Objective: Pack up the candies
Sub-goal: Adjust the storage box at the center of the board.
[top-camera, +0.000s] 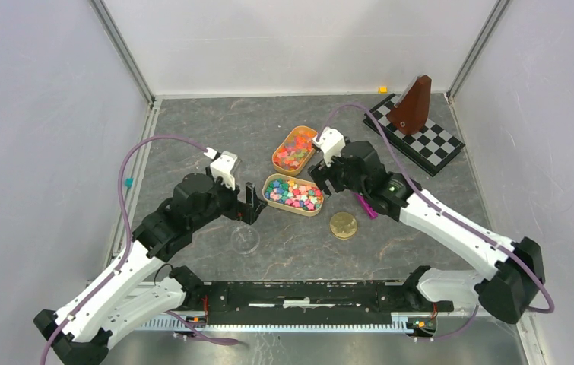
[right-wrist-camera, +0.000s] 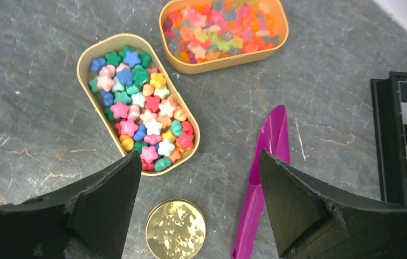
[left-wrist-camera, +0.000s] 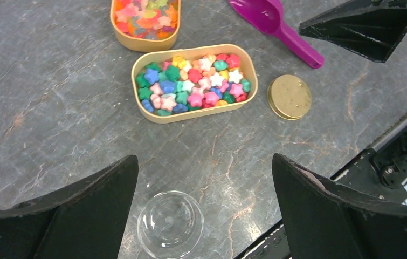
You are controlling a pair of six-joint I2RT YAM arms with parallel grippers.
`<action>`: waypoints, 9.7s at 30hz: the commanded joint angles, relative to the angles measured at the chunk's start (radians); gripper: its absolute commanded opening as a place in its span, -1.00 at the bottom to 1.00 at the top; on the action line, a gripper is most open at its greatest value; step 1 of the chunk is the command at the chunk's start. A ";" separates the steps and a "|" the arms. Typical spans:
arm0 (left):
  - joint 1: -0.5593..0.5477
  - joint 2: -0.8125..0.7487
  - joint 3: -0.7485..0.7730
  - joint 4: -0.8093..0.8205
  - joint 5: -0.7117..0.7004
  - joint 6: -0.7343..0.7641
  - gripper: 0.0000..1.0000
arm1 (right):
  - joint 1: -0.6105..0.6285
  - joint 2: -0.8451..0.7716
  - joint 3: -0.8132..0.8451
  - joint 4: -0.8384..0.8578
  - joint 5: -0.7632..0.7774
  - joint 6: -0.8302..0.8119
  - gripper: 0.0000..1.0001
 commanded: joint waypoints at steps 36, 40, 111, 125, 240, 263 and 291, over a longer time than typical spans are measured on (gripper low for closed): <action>-0.002 -0.023 -0.015 -0.019 -0.118 -0.064 1.00 | -0.027 0.720 0.498 -0.162 -0.129 -0.013 -0.11; -0.002 -0.023 -0.015 -0.021 -0.118 -0.067 1.00 | -0.032 0.761 0.527 -0.172 -0.115 -0.019 -0.16; -0.003 -0.070 -0.010 -0.132 -0.190 -0.098 1.00 | -0.187 0.486 0.093 0.052 0.242 0.647 -1.00; -0.003 -0.069 -0.012 -0.135 -0.198 -0.097 1.00 | -0.243 0.617 0.243 0.019 0.274 0.681 -1.00; -0.002 -0.087 -0.010 -0.147 -0.218 -0.098 1.00 | -0.068 0.723 0.373 -0.040 0.050 0.471 -1.00; -0.003 -0.089 -0.013 -0.150 -0.225 -0.101 1.00 | -0.031 0.603 0.308 -0.043 0.028 0.245 -0.66; -0.003 -0.080 -0.009 -0.150 -0.222 -0.099 1.00 | -0.129 0.754 0.455 -0.011 0.078 0.533 -0.28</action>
